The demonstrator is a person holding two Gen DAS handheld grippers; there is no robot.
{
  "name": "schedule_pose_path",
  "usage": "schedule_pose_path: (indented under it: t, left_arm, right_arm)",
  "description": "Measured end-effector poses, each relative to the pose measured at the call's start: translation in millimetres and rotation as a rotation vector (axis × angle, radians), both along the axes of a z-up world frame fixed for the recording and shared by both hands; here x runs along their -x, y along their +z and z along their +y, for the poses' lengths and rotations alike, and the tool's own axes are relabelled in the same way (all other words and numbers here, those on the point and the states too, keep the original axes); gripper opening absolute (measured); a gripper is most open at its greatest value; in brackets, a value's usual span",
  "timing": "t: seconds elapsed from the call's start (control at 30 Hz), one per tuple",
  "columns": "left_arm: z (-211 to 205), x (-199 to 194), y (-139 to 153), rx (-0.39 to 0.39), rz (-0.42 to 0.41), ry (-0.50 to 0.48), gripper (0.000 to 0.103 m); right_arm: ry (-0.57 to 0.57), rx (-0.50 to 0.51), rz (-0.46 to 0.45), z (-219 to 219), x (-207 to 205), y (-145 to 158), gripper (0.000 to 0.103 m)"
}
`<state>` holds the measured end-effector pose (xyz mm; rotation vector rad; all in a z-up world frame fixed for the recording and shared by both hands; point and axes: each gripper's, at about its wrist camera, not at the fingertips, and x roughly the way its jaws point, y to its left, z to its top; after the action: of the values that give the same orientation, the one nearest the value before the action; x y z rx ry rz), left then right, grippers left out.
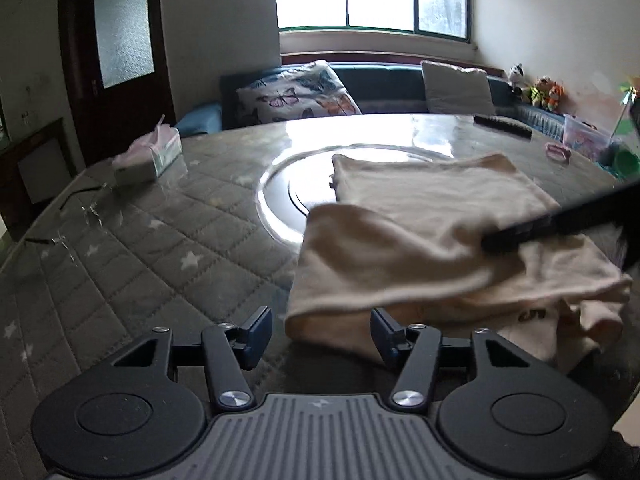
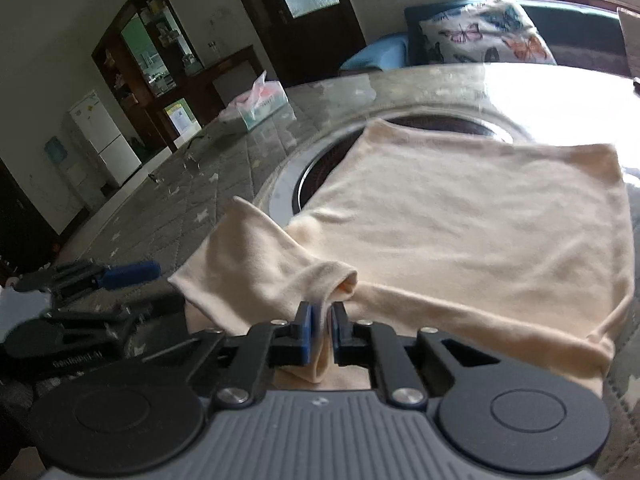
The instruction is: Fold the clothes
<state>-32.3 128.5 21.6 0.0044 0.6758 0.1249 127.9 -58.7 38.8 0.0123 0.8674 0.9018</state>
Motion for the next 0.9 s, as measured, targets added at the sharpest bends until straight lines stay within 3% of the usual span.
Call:
schedule_pose_path:
  t: [0.17,0.6,0.7,0.9]
  left_arm:
    - [-7,-2,-3,0.008,0.004,-0.027,0.066]
    - [-23,-9,-11,-0.077,0.02,-0.046,0.066]
    - [-22,-7,-13,-0.077,0.025,-0.04,0.065]
    - [-18,-5,-12,-0.082,0.031,-0.035,0.066]
  right_arm:
    - [-0.006,-0.05,-0.089,-10,7,33,0.005]
    - [-0.053,-0.098,-0.335,-63,33,117,0.005]
    - [-0.091,-0.066,-0.33,-77,33,111,0.005]
    - [-0.168,0.032,-0.165,-95,22,58,0.005]
